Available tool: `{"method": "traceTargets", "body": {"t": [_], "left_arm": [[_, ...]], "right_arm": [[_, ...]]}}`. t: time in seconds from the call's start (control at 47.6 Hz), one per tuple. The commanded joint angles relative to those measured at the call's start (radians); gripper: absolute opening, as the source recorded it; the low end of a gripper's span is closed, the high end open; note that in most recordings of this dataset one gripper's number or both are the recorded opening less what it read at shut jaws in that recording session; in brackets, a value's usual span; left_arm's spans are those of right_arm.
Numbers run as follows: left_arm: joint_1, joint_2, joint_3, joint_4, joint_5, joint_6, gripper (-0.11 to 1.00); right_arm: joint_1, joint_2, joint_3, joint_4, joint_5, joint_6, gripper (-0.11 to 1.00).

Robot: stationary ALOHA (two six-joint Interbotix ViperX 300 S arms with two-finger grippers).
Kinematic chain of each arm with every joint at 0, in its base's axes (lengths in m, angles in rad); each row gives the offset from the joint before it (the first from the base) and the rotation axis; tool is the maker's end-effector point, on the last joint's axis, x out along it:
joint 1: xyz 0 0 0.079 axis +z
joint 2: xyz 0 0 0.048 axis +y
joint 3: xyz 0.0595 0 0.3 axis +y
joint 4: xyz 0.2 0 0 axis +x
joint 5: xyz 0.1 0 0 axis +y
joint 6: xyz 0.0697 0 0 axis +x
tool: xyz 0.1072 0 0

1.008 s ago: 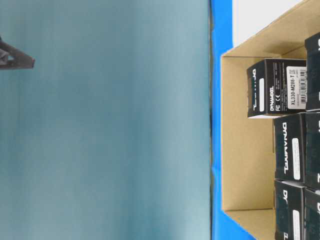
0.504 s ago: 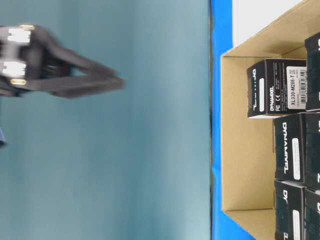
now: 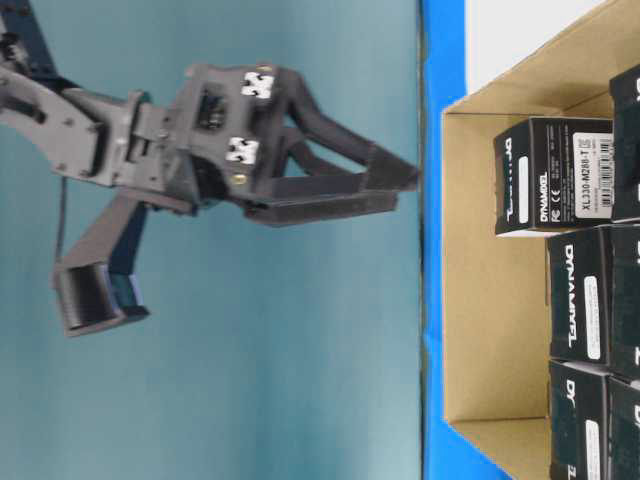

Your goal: Pick the box from inside the cardboard box.

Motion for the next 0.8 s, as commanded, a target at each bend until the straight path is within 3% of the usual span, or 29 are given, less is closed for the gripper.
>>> {"method": "traceTargets", "body": {"t": [0.0,0.378,0.777], "left_arm": [[0.003,0.008,-0.028,0.003,-0.005,0.002,-0.05],[0.005,0.011,-0.028,0.002,-0.008,0.002,-0.05],[0.005,0.012,-0.028,0.002,-0.008,0.002,-0.05]], "right_arm": [[0.009,0.012,0.008,0.002,-0.017,-0.005,0.97],[0.018,0.064,0.075,0.000,-0.115,-0.005,0.97],[0.026,0.121,0.083,0.002,-0.169,-0.008,0.97]]}}
